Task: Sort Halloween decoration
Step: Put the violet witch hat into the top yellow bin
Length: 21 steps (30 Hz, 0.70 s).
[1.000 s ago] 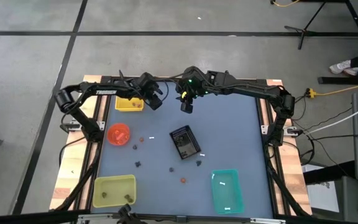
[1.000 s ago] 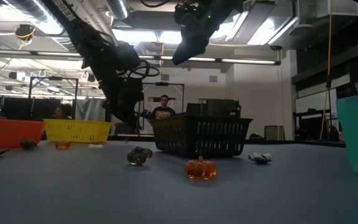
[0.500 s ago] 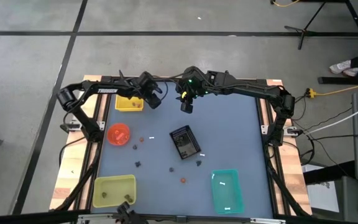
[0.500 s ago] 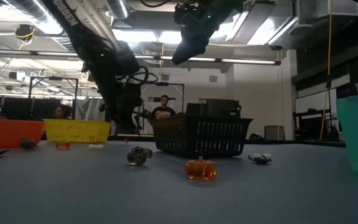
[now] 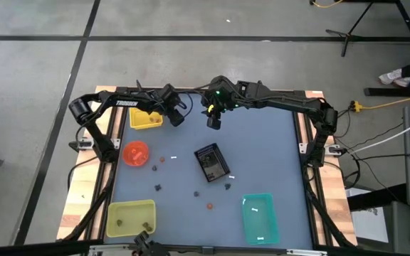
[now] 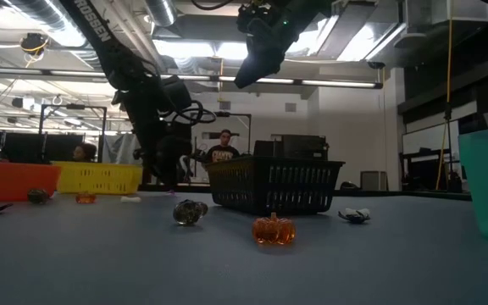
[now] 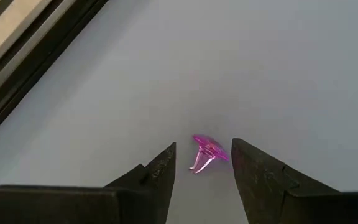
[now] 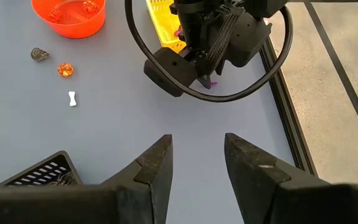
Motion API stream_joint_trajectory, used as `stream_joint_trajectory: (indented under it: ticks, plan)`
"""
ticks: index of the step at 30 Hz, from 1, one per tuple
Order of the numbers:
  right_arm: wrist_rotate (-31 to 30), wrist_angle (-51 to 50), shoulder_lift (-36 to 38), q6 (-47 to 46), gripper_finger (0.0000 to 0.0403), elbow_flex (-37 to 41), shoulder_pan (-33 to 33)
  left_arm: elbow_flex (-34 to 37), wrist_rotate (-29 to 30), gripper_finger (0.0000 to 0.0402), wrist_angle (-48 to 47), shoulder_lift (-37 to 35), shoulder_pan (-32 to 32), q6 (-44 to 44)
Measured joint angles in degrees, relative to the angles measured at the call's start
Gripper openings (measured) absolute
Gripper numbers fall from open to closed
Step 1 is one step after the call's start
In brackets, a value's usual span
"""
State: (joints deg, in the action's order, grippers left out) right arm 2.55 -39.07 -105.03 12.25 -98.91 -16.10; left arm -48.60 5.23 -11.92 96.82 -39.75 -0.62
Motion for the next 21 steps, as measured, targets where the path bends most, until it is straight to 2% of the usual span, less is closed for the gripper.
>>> stream_joint_trajectory:
  ticks: [21]
  plan:
    - [0.01,0.00,0.00,0.00,0.0144,0.00,-0.02,-0.20,-0.42,0.0140,0.66,3.25,0.09,-0.09]
